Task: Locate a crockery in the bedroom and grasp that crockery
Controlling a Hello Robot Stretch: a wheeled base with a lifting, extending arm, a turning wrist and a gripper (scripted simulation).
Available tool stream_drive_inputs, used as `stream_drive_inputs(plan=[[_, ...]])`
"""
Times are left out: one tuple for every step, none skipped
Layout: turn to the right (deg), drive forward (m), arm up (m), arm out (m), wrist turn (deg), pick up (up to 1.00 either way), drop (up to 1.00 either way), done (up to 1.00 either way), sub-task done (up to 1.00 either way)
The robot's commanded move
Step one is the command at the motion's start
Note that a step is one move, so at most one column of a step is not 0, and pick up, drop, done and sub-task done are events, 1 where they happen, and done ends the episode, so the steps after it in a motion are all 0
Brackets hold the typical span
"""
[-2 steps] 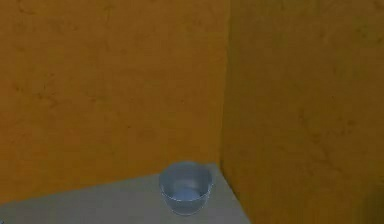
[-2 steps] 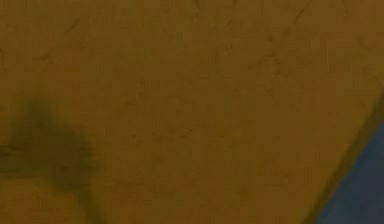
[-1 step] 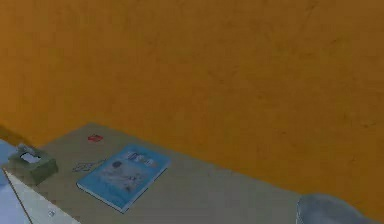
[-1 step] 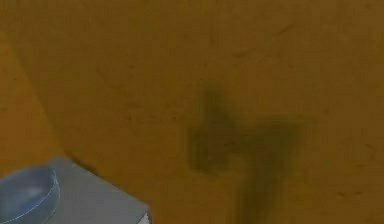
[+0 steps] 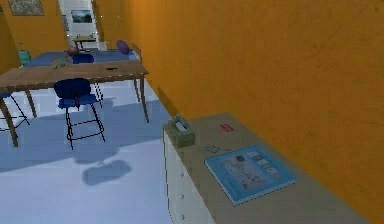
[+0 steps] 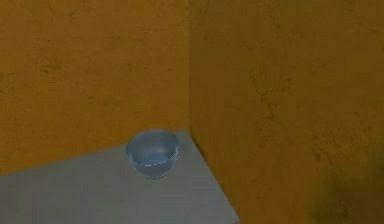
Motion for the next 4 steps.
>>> stream_drive_inputs(plan=[[0.0, 0.00, 0.50, 0.00, 0.0, 0.00, 0.00, 0.00, 0.00], [0.0, 0.00, 0.38, 0.00, 0.0, 0.00, 0.00, 0.00, 0.00], [0.0, 0.00, 0.00, 0.18, 0.0, 0.00, 0.00, 0.00, 0.00], [0.0, 0.00, 0.00, 0.00, 45.0, 0.00, 0.00, 0.00, 0.00]])
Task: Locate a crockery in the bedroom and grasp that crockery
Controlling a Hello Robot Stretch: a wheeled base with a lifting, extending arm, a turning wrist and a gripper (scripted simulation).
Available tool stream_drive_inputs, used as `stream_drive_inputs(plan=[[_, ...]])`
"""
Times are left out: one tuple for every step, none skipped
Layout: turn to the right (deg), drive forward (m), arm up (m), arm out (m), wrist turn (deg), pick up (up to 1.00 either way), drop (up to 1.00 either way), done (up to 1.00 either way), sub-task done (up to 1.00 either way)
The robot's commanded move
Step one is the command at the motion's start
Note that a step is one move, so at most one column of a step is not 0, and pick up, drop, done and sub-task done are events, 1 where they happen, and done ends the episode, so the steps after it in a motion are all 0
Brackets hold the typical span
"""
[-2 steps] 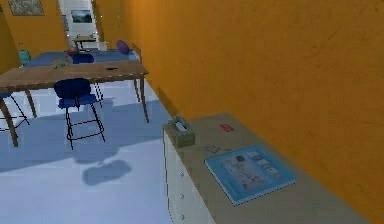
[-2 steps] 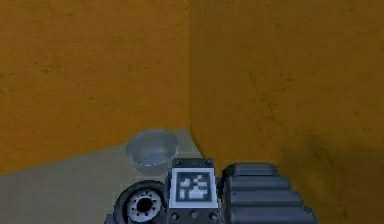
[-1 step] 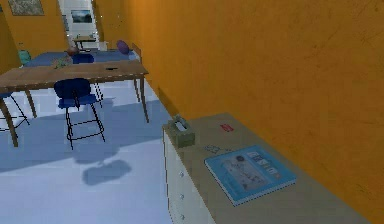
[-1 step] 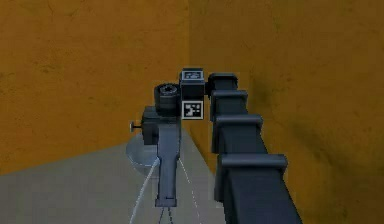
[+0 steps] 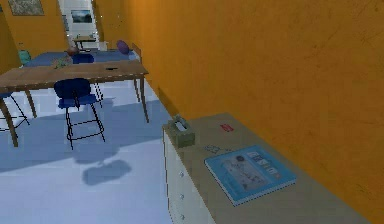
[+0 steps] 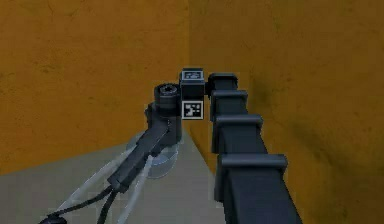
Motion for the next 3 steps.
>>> stream_drive_inputs(plan=[[0.0, 0.00, 0.00, 0.00, 45.0, 0.00, 0.00, 0.00, 0.00], [0.0, 0.00, 0.00, 0.00, 45.0, 0.00, 0.00, 0.00, 0.00], [0.0, 0.00, 0.00, 0.00, 12.0, 0.00, 0.00, 0.00, 0.00]])
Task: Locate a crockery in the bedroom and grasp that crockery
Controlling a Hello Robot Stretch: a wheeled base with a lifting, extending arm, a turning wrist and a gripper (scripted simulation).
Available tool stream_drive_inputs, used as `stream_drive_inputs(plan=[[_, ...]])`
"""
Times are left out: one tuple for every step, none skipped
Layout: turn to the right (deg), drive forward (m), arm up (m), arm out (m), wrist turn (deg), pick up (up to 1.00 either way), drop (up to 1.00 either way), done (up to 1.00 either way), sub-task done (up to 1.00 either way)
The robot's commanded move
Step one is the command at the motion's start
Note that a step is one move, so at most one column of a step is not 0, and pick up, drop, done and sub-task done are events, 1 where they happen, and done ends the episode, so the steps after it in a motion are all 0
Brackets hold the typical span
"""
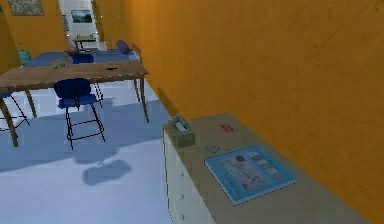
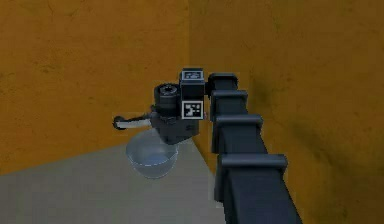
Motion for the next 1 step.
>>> stream_drive_inputs(plan=[[0.0, 0.00, -0.22, 0.00, 0.0, 0.00, 0.00, 0.00, 0.00]])
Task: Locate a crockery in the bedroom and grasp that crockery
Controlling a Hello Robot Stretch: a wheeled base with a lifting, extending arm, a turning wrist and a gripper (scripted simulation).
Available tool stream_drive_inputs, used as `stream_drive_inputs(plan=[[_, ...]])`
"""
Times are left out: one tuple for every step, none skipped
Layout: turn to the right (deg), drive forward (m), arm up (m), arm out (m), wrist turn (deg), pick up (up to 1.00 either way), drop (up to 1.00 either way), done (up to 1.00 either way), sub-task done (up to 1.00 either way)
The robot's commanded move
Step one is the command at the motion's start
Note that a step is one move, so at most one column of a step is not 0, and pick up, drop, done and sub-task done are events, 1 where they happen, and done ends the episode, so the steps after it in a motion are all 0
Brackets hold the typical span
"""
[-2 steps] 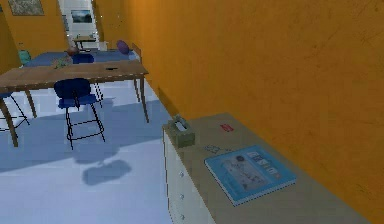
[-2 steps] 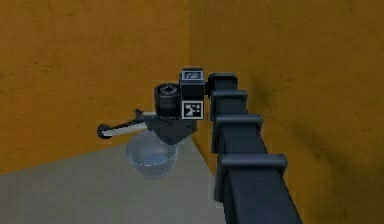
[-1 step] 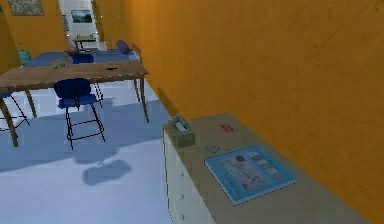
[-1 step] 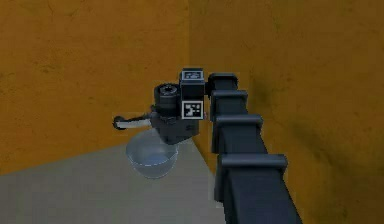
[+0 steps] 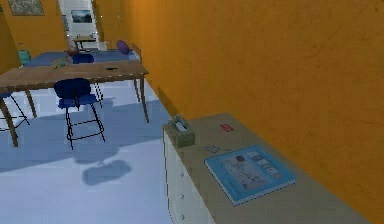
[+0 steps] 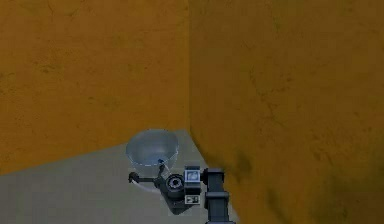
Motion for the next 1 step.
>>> stream_drive_inputs(plan=[[0.0, 0.00, 0.00, 0.00, 0.0, 1.00, 0.00, 0.00, 0.00]])
